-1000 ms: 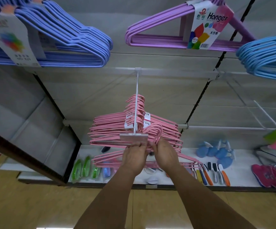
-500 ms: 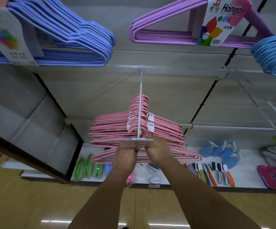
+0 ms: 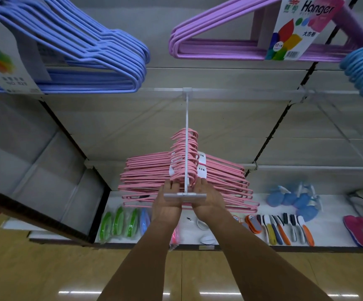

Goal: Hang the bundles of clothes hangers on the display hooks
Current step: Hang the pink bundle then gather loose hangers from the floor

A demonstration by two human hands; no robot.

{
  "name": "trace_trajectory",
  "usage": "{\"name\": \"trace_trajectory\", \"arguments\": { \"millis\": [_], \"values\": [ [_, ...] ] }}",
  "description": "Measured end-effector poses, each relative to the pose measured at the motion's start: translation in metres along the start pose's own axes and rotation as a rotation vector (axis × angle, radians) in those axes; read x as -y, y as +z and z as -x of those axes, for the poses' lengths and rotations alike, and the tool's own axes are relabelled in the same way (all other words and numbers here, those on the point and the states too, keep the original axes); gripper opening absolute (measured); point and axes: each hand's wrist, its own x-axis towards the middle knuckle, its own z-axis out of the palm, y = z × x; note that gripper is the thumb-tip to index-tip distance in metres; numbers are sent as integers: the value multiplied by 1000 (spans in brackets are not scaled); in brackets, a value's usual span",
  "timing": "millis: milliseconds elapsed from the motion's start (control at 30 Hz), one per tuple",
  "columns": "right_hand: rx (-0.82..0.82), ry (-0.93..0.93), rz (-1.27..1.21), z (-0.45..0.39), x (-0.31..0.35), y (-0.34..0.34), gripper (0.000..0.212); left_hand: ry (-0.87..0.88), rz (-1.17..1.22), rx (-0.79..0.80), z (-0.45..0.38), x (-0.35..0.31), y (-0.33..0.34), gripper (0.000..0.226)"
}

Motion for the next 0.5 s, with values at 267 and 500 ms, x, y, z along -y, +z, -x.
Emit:
{"name": "trace_trajectory", "arguments": {
  "millis": [267,500],
  "values": [
    [-94,37,2,-9,0,0,47,-14,-316,118,-17,1,-6,59],
    [40,52,-15,-8,-6,12,70,19,-402,207,-10,7,-1,60]
  ]
}}
